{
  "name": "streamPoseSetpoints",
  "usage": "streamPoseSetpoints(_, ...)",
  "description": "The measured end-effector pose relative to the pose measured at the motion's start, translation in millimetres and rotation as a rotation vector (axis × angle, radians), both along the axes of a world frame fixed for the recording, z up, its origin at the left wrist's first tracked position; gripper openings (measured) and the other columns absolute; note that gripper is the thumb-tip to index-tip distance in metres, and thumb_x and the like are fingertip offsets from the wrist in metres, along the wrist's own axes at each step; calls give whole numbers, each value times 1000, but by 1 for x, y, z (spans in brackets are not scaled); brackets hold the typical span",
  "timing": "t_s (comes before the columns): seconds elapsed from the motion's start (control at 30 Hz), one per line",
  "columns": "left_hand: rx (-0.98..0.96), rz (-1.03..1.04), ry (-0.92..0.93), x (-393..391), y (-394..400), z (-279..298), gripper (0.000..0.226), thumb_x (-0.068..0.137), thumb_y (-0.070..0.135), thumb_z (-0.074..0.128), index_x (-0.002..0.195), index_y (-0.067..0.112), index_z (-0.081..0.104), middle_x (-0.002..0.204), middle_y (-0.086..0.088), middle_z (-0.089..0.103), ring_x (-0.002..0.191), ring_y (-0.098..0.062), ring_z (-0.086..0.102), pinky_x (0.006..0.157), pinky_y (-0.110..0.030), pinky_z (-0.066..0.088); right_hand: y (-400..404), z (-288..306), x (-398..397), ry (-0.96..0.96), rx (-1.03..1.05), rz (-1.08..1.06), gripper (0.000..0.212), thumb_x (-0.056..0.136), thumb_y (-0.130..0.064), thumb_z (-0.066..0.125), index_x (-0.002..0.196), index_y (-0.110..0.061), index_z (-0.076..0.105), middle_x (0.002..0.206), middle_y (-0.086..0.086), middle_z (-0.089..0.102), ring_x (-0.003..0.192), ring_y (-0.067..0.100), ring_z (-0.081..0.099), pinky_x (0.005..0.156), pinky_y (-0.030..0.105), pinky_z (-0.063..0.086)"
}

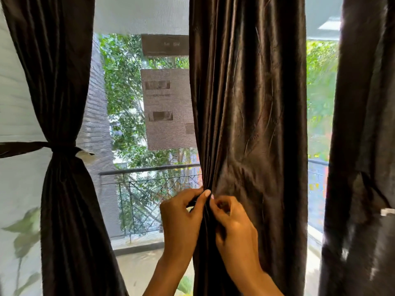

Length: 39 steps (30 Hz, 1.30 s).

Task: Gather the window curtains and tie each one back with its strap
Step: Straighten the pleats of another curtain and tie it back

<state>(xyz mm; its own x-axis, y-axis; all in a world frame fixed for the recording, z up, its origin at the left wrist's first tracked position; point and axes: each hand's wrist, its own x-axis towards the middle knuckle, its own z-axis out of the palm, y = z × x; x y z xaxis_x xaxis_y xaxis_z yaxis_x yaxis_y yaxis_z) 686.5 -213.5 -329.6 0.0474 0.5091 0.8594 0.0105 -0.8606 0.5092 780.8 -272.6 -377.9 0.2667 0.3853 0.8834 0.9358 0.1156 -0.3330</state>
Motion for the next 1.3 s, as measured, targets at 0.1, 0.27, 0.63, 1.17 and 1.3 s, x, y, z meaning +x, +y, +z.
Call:
streamPoseSetpoints(0.1,-6,-33,11,2,0,1,8,74,16,79,81,19,77,69,26,68,70,9,65,67,-12,51,-3,0,2,-60,-91,52,51,81,-27,38,128,-31,56,112,-14,49,96,8,56,65,25,50)
streamPoseSetpoints(0.27,-35,50,2,5,11,4,9,71,10,80,80,13,77,70,13,70,65,17,61,65,-2,45,-8,12,20,-54,-53,22,48,83,-57,50,123,-32,62,141,-6,41,133,19,39,108,42,38)
streamPoseSetpoints(0.63,-51,26,-13,4,15,3,10,72,7,80,81,12,78,71,17,67,68,9,64,68,-9,51,19,51,48,376,111,218,52,78,-2,69,127,-19,60,102,-13,71,89,-7,64,78,27,55)
streamPoseSetpoints(1.17,-50,63,-16,-6,14,8,8,71,8,81,77,13,78,66,18,65,61,24,55,63,2,41,0,16,19,46,-265,344,63,81,-55,48,139,-30,47,156,-13,19,138,3,33,109,21,34)
streamPoseSetpoints(1.3,-64,40,-1,-10,16,6,7,72,9,80,76,14,78,59,32,58,62,20,58,62,0,43,8,41,43,551,96,290,108,63,-61,75,150,-25,23,156,-6,24,142,2,23,116,31,27)
